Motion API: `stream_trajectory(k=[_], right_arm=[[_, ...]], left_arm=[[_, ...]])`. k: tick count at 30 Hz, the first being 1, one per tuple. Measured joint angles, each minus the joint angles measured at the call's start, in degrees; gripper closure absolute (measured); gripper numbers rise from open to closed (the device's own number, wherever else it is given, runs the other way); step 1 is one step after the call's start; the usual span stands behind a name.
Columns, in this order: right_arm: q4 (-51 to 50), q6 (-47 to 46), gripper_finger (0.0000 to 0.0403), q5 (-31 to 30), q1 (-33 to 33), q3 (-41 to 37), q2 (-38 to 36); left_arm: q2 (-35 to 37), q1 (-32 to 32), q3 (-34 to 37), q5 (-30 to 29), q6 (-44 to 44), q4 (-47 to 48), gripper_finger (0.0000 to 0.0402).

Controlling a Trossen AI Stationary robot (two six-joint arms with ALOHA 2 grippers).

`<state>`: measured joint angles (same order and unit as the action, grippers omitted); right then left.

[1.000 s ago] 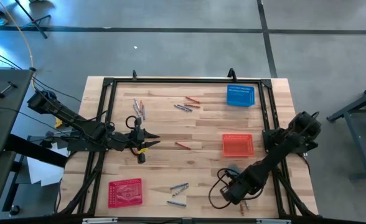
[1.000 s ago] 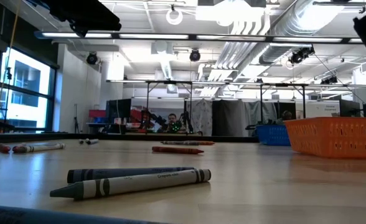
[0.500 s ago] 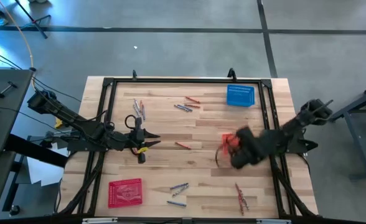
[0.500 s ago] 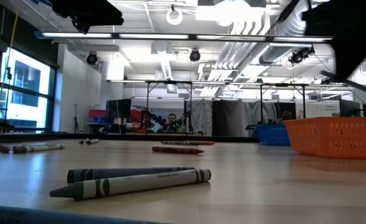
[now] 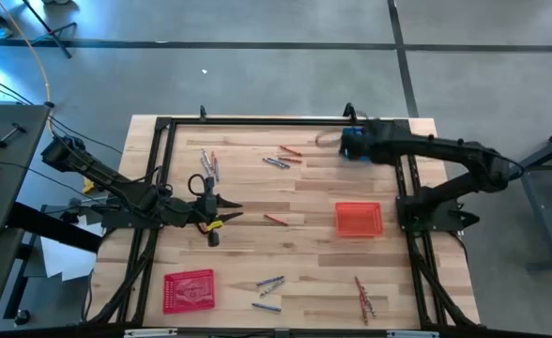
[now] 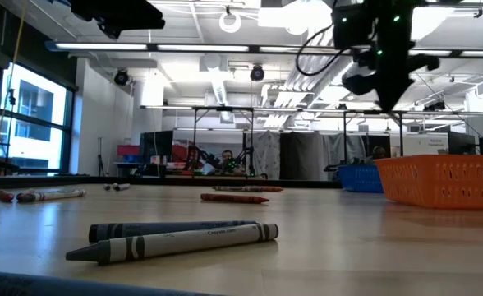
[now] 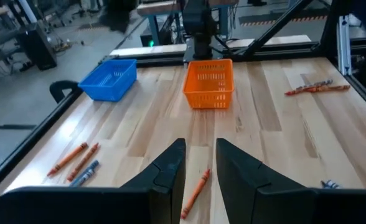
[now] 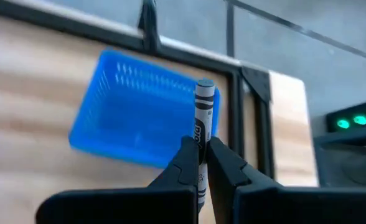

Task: Sort crayons
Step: Put the gray crayon into the blue bin

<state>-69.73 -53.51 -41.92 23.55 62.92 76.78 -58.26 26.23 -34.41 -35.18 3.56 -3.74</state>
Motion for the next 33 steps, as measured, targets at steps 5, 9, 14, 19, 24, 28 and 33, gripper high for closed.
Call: stream_trajectory(k=[5,9,14,19,24,28,33], right_arm=[[15.31,12.08,0.0402,2.37,7.91,0.0,0.06],[18.25,13.97,0.0402,4.36,11.45,0.0,0.93],[17.32,14.87,0.0402,4.0,13.87,0.0,5.95],[19.43,16.1,0.0402,3.1,15.13,0.0,11.81],[20.27,18.08,0.0402,5.07,15.9,0.0,17.35],[19.99,19.29,0.0402,5.53,16.24,0.0,20.04],[19.9,19.82,0.0401,5.52,16.31,0.0,20.52]], left_arm=[[0.0,-1.58,0.0,-0.02,-3.98,-5.65,0.0326],[0.0,-3.81,-0.02,-0.01,-8.34,-12.79,0.0326],[0.0,-6.35,-0.04,-0.02,-11.26,-18.71,0.0326],[0.0,-7.23,-0.02,-0.02,-9.68,-16.73,0.0326],[0.0,-7.23,-0.02,0.0,-8.36,-14.81,0.0326],[0.0,-7.23,-0.02,0.0,-8.81,-14.93,0.0326],[0.0,-7.23,-0.02,0.0,-8.9,-14.96,0.0326]])
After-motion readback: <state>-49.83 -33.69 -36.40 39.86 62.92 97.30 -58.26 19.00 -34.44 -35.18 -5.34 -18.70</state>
